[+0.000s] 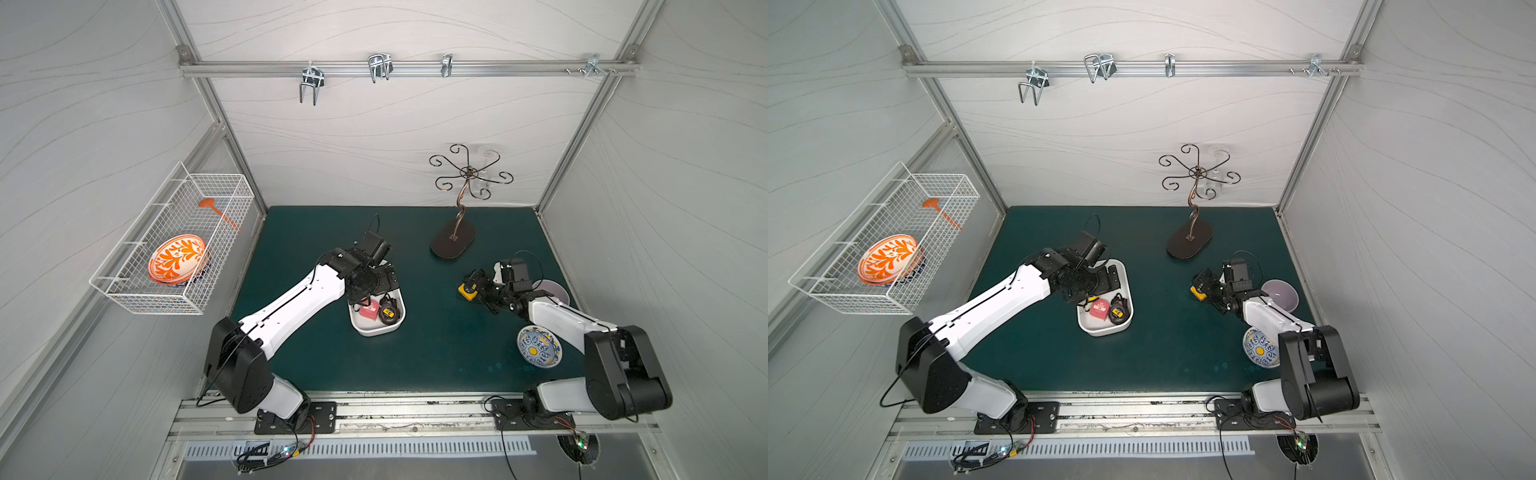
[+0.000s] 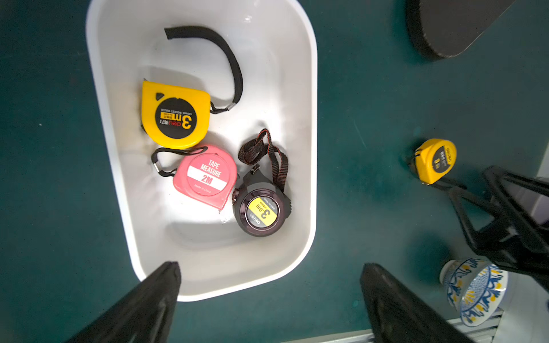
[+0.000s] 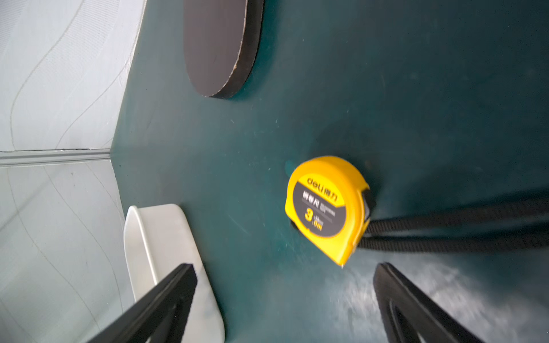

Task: Take the tape measure out of the storage box
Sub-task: Place the tape measure at the center of the board, then pick up the tape measure from the storage box.

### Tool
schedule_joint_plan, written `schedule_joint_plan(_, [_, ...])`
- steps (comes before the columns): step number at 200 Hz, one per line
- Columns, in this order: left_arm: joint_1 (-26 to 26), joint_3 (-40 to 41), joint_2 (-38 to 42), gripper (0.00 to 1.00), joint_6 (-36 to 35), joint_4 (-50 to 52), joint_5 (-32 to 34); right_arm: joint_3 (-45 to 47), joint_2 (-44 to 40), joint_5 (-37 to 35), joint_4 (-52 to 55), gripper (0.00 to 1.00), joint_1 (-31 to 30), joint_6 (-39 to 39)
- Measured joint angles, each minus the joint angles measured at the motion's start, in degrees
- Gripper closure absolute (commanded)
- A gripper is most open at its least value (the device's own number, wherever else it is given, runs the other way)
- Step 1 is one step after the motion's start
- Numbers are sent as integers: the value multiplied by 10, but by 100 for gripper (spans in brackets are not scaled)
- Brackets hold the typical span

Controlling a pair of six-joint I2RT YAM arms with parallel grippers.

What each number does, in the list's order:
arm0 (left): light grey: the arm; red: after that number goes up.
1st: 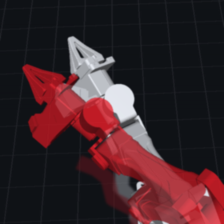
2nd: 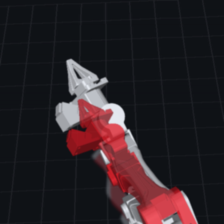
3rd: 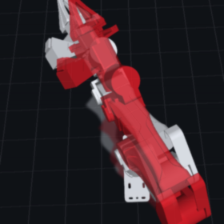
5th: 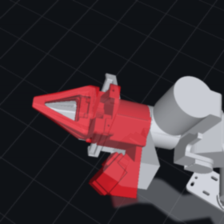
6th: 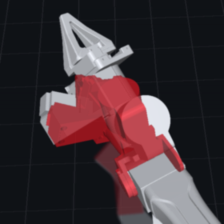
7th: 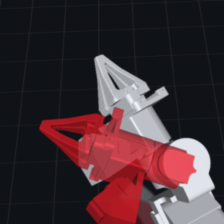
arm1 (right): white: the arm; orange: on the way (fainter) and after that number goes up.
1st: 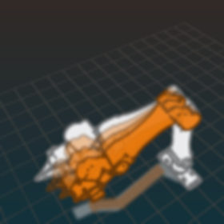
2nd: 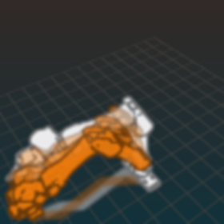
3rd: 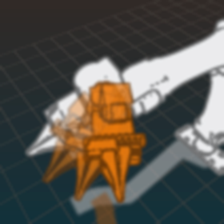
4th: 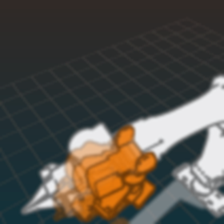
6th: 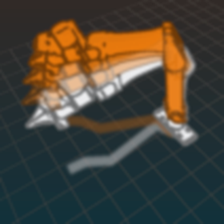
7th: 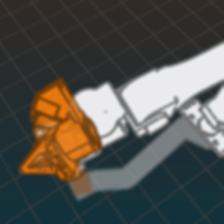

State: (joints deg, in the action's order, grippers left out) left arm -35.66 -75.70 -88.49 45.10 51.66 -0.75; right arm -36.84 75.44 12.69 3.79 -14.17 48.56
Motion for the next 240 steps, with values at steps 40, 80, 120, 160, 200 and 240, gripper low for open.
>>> schedule_joint_plan(40, [0,-3,-47,6,-52,21,-29,-4,-86,-10,84,1,-7,-11])
schedule_joint_plan(80, [0,-6,-91,8,-77,41,-35,-4,-163,-16,151,1,-7,-17])
schedule_joint_plan(120, [-3,9,-96,8,-13,11,-54,-3,-198,-17,183,1,-7,-17])
schedule_joint_plan(160, [-6,15,-107,11,86,-27,-70,-3,-200,-18,201,1,-7,-17])
schedule_joint_plan(200, [-16,13,-120,13,181,-30,-56,-3,-225,-23,220,1,-7,-16])
schedule_joint_plan(240, [-17,2,-141,17,247,-35,-59,-3,-245,-26,236,1,0,-16])
